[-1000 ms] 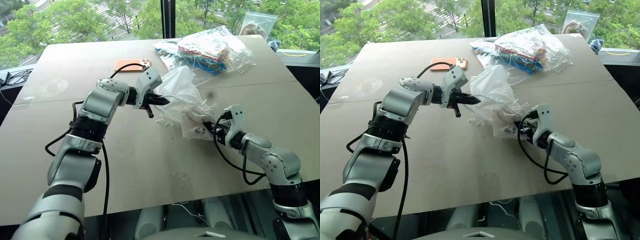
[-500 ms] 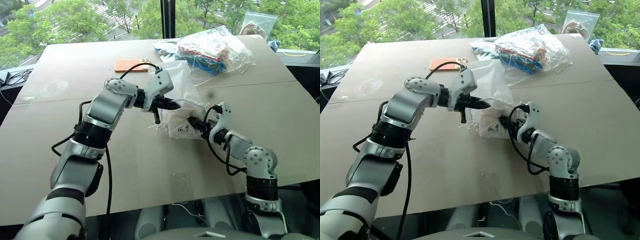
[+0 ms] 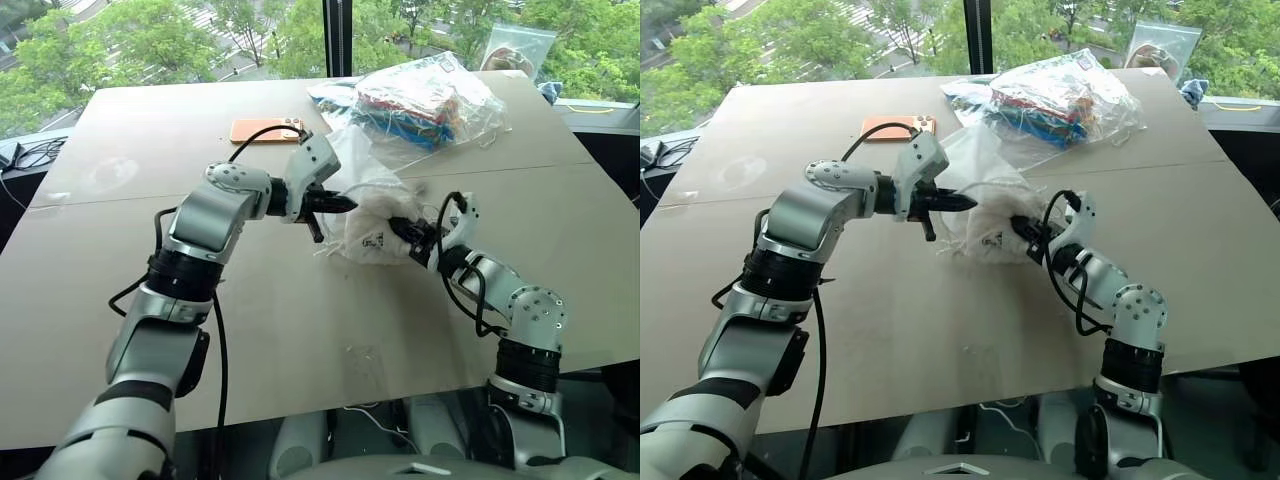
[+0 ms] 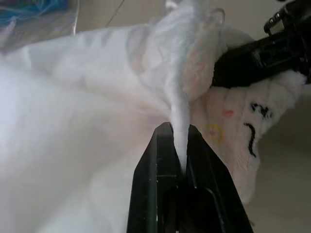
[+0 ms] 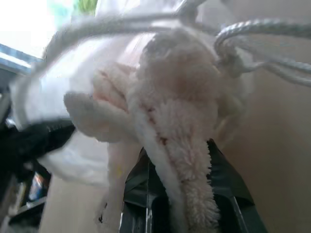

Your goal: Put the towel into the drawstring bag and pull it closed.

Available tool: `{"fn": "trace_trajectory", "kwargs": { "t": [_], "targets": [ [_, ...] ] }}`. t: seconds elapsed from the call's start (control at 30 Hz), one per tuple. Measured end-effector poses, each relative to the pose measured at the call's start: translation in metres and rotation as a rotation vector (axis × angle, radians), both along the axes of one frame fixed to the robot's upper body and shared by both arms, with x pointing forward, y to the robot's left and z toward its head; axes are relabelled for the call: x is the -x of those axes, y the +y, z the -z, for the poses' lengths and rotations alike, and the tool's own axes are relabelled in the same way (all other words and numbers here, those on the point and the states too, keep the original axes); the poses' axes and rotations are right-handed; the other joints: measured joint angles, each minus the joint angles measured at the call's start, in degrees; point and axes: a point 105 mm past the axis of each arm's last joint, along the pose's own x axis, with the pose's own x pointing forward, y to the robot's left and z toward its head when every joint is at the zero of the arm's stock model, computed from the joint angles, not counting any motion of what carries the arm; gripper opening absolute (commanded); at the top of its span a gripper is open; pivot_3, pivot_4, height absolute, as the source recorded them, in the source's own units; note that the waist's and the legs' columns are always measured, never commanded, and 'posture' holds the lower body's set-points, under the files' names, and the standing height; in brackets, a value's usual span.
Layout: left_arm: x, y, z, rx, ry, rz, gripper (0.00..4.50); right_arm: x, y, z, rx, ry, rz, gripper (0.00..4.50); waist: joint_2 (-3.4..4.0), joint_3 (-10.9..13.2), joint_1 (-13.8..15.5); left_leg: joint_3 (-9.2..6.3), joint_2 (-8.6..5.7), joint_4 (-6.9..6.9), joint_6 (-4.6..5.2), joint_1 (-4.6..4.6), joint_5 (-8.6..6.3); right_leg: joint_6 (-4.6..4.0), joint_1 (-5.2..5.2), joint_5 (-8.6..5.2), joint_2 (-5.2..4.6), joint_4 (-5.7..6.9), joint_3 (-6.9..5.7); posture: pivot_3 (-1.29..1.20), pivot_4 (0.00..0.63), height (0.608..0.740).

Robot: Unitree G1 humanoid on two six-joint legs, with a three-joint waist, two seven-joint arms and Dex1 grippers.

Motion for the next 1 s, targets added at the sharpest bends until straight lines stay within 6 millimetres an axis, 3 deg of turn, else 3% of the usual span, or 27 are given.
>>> {"fn": "trace_trajectory", "kwargs": {
  "t": [0.2, 0.37, 0.6, 0.77, 0.87, 1.0],
  "targets": [
    [0.004, -0.001, -0.001, 0.001, -0.003, 0.008, 0.00, -0.001, 0.000, -0.011, -0.146, 0.006, 0.015, 0.01, 0.01, 0.00, -0.24, 0.01, 0.04, -0.02, 0.00, 0.02, 0.00, 0.00, -0.01, 0.00, 0.02, 0.02, 0.01, 0.00, 0.150, 0.740],
    [0.027, -0.009, 0.010, 0.022, 0.083, 0.067, 0.00, -0.018, -0.008, -0.031, -0.391, 0.035, 0.144, 0.01, 0.01, 0.01, -0.42, 0.00, 0.12, -0.02, 0.00, 0.00, 0.00, 0.00, -0.01, 0.00, 0.00, 0.01, 0.01, 0.00, 0.150, 0.740],
    [0.036, -0.016, 0.006, 0.040, 0.100, 0.093, 0.00, -0.026, -0.014, -0.025, -0.455, 0.102, 0.214, 0.01, 0.02, 0.01, -0.68, 0.00, 0.10, -0.03, 0.00, 0.02, 0.00, 0.00, -0.01, 0.00, 0.01, 0.01, 0.02, 0.00, 0.150, 0.740],
    [0.038, -0.028, 0.002, 0.123, 0.153, 0.097, 0.00, -0.028, -0.004, -0.024, -0.384, 0.070, 0.213, 0.01, 0.02, 0.01, -1.13, 0.02, 0.08, -0.03, 0.00, 0.02, 0.00, 0.00, -0.01, 0.00, 0.01, 0.01, 0.04, 0.00, 0.150, 0.740],
    [0.039, -0.040, -0.002, 0.185, 0.185, 0.095, 0.00, -0.025, 0.018, -0.020, -0.205, -0.002, 0.133, 0.01, 0.02, 0.01, -1.24, 0.02, 0.03, -0.03, 0.00, 0.03, 0.00, 0.00, -0.01, 0.00, 0.01, 0.01, 0.05, 0.00, 0.150, 0.740],
    [0.037, -0.040, 0.000, 0.185, 0.200, 0.069, 0.00, -0.014, 0.034, -0.013, -0.024, -0.101, 0.032, 0.01, 0.02, 0.01, -1.27, 0.02, 0.02, -0.03, 0.00, 0.03, 0.00, 0.00, -0.02, 0.00, 0.02, 0.01, 0.05, 0.00, 0.150, 0.740]
  ]
}}
